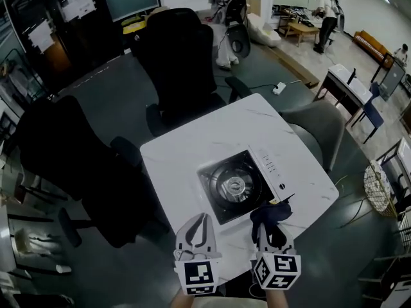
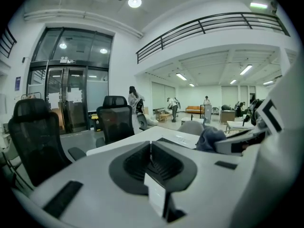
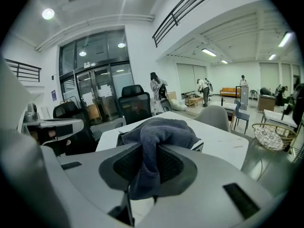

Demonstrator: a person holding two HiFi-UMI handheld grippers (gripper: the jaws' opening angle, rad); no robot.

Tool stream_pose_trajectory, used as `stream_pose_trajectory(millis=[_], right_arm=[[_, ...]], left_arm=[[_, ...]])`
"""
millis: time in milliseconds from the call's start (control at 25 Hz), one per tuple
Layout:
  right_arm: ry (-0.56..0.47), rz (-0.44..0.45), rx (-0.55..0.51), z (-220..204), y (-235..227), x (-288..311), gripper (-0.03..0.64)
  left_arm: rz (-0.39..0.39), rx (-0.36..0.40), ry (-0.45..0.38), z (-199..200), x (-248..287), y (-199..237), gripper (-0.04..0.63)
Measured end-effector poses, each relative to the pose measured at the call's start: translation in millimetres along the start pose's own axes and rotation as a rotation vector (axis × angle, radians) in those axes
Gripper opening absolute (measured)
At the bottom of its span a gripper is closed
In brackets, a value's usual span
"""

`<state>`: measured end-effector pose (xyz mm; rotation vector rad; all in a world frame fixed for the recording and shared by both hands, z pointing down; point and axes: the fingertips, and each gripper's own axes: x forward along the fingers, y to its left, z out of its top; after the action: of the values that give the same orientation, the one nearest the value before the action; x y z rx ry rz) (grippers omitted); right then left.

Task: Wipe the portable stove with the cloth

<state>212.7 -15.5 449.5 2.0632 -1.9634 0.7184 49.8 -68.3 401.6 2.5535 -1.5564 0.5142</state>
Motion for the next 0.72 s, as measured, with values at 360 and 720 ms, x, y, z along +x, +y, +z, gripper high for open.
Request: stream_pose_trajectory(millis=[360, 720], right_arm=[[0.108, 0.07, -0.007, -21.3, -12.4, 42.1, 0.089], [0.165, 0.075, -0.034, -30.8, -20.9, 71.0, 0.089]], left_arm=[[0.073, -0.01, 0.071, -20.9, 24.9, 0.7, 0.022], [0.135, -0.033, 0.115, -33.7, 34.1, 10.5, 0.023]])
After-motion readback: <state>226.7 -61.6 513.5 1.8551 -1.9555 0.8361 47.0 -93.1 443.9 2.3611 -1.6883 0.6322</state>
